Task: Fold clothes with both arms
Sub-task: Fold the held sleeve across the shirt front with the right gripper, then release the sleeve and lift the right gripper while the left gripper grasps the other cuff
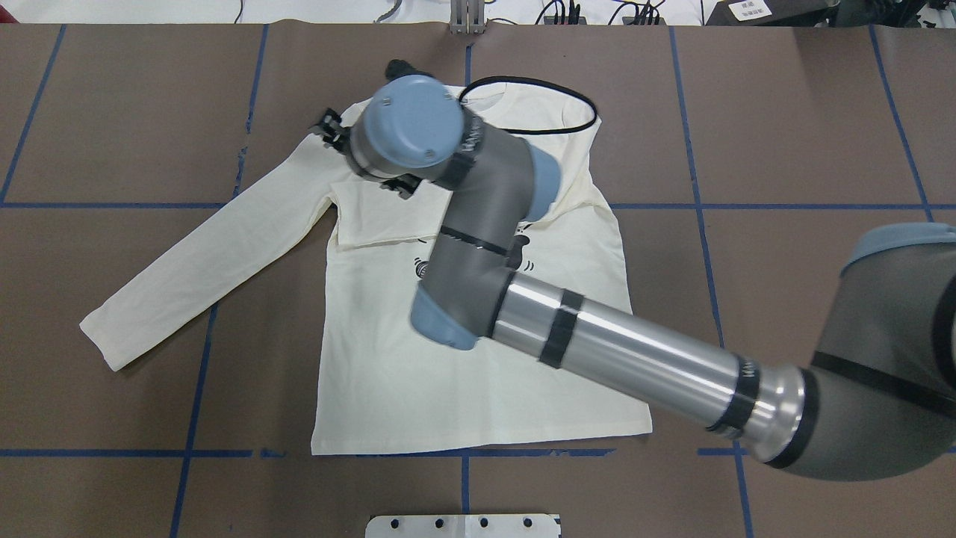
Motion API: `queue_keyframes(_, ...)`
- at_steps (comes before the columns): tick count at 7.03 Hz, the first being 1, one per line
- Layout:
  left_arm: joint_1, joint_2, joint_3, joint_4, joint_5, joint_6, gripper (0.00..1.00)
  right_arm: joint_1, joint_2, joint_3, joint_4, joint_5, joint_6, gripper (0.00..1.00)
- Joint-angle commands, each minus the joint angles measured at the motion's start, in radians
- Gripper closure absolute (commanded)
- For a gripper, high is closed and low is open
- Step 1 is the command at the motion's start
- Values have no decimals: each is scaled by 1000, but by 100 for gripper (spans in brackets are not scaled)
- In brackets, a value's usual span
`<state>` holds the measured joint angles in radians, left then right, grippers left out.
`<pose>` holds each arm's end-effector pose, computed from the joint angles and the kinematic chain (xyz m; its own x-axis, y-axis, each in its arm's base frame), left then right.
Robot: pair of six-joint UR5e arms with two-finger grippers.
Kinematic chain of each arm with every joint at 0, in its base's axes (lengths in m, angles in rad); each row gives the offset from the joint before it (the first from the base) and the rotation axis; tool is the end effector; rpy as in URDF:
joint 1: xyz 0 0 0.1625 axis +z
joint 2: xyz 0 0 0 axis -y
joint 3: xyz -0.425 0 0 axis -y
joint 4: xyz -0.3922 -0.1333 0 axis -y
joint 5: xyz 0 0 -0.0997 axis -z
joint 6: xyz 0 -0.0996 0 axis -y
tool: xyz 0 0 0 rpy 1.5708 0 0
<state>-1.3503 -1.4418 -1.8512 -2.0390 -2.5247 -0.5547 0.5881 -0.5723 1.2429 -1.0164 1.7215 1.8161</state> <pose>0.0471 -0.4482 0.5138 0.4856 0.0821 -0.8703 0.0914 0.9854 0.1439 -0.5924 -0.5373 0.0885 0.1689 0.4012 0.9003 -0.4866 0.8283 -0.2778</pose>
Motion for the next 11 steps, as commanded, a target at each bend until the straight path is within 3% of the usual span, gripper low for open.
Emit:
queue_keyframes(1,136,-14,126,-163,9,-166,0,210,-320,246,-1,319,-132,0)
queue_keyframes(2,167,-19,174,-238,24,-226,0,295,-383,247,-1,407,-243,0)
queue_keyframes(3,271,-52,181,-248,109,-320,2,327,-434,242,-1,433,-352,0)
queue_keyframes(5,359,-57,193,-247,181,-355,3,337,-442,234,-2,435,-376,0)
queue_keyframes(6,379,-58,213,-251,266,-363,6,335,-448,234,-1,432,-379,0)
queue_keyframes(9,410,-52,245,-260,271,-361,19,326,-446,233,-1,426,-379,0)
queue_keyframes(11,424,-52,274,-262,270,-360,22,325,-443,234,-1,426,-374,0)
